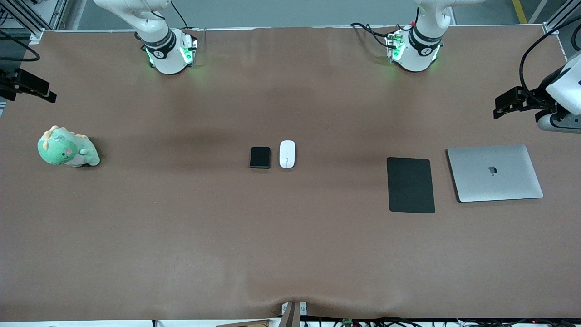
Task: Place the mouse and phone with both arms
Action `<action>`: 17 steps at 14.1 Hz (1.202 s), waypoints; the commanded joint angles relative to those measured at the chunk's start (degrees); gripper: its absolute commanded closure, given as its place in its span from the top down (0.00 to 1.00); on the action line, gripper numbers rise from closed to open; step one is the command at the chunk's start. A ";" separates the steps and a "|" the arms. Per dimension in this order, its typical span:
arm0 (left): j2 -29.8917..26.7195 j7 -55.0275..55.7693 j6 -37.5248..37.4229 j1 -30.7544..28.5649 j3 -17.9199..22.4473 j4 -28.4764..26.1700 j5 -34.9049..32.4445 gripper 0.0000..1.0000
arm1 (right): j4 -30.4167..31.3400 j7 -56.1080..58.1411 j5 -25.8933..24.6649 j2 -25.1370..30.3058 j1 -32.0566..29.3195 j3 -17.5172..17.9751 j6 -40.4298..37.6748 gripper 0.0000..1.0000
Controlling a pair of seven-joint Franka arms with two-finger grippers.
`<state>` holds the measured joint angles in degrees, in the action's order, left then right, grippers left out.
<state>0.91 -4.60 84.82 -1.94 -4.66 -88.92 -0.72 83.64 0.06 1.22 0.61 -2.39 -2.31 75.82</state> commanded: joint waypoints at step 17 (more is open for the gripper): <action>6.29 12.58 4.30 2.02 -9.65 0.68 -0.68 1.00 | -1.37 0.64 -0.42 -1.57 0.19 -0.24 -0.32 1.00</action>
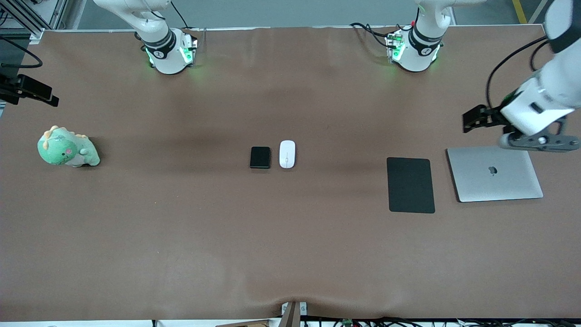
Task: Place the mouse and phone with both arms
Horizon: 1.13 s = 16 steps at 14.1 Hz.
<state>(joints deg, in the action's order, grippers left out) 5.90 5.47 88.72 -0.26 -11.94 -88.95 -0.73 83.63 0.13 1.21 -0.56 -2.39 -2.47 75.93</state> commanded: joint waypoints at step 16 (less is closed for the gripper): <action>16.68 33.28 5.58 21.25 -5.20 7.38 0.38 1.00 | -1.36 0.58 -0.69 -0.32 0.63 -0.08 -0.43 1.00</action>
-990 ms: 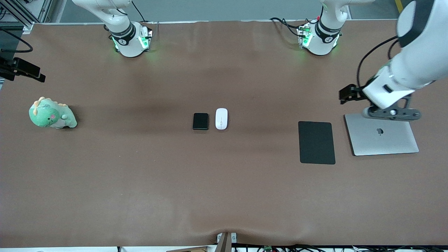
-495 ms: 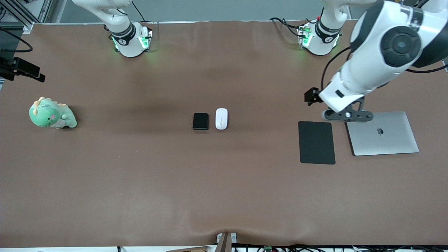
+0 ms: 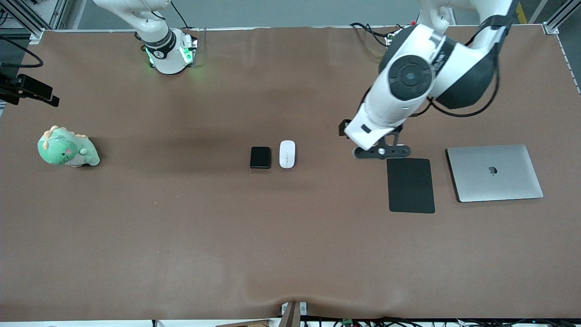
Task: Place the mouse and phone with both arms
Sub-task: 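Reach the left gripper over the white mouse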
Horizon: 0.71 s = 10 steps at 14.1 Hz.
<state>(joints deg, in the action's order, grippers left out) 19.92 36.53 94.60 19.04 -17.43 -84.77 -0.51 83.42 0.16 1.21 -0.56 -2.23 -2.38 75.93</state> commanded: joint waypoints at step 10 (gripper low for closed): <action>13.38 11.11 15.94 12.67 0.82 3.29 -2.39 1.00 | -1.15 0.45 -0.60 -0.50 0.39 -0.17 -0.08 1.00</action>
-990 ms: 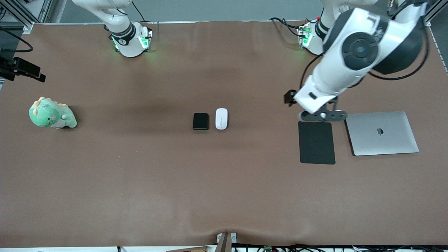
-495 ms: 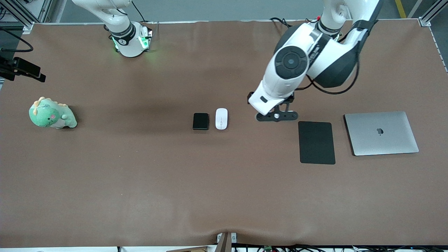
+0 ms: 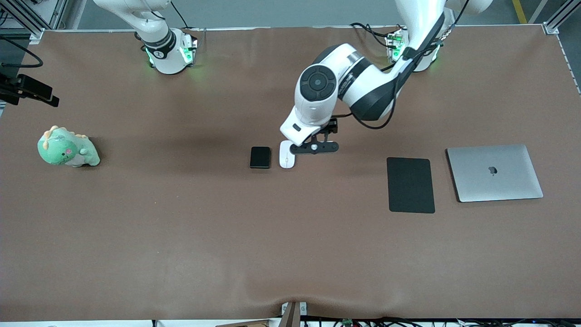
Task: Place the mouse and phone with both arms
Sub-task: 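Reach the left gripper over the white mouse, then lower the left gripper and close it on the white mouse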
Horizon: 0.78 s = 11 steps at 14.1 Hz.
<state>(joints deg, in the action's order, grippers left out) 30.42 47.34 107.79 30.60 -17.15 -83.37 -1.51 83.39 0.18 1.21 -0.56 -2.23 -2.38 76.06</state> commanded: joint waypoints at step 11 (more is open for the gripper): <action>13.87 0.82 15.08 7.19 1.07 1.81 -10.96 1.00 | -1.04 0.44 -0.16 -0.50 0.38 -0.17 -0.21 1.00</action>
<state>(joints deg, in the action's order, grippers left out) 42.69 47.44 122.53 37.18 -16.84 -83.06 -10.38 83.39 0.20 1.22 -0.56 -2.22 -2.37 76.08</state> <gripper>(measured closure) 0.000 0.000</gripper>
